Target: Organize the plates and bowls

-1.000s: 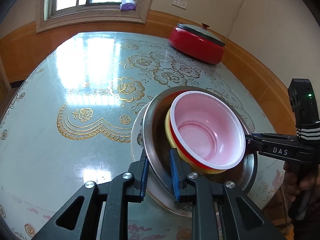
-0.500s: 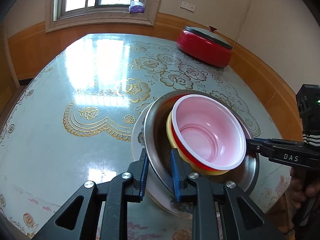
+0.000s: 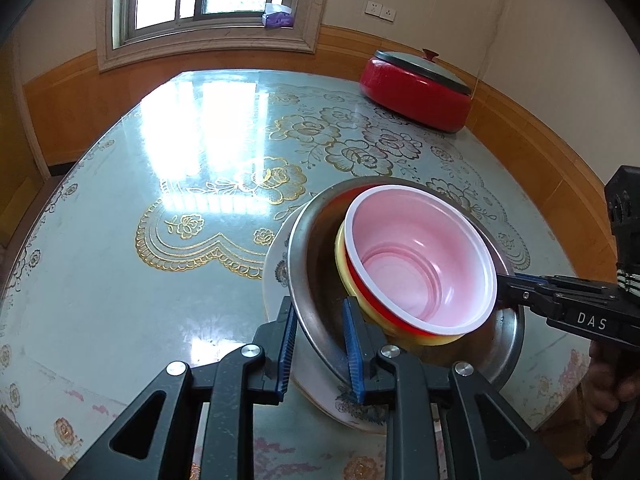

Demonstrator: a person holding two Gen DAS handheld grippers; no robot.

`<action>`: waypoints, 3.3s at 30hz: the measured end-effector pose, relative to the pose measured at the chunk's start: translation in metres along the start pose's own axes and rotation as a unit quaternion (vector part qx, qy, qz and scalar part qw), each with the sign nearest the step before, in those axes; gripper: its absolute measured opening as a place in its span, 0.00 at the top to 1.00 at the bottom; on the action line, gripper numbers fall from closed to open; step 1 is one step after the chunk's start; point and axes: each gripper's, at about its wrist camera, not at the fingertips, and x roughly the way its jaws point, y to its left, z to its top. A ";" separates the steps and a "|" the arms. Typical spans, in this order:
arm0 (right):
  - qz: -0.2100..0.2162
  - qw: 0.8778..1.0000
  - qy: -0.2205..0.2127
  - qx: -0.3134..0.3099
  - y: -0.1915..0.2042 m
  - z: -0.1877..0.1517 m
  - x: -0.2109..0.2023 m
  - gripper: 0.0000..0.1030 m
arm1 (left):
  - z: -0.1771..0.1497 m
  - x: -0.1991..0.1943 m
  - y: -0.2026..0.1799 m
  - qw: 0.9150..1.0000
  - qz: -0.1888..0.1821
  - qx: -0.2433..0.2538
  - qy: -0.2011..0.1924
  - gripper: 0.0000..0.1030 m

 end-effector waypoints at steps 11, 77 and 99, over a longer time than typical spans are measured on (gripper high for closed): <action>-0.001 1.000 -0.010 -0.001 0.000 -0.003 0.000 0.81 | -0.007 -0.008 -0.001 1.000 0.011 -0.018 -0.006 0.69; -0.388 0.858 -0.232 0.244 0.216 -0.125 -0.030 0.39 | -0.033 -0.071 0.099 0.964 -0.133 0.224 -0.044 0.00; -0.419 0.842 -0.235 0.246 0.230 -0.110 -0.025 0.39 | -0.019 -0.068 0.107 0.960 -0.156 0.225 -0.059 0.00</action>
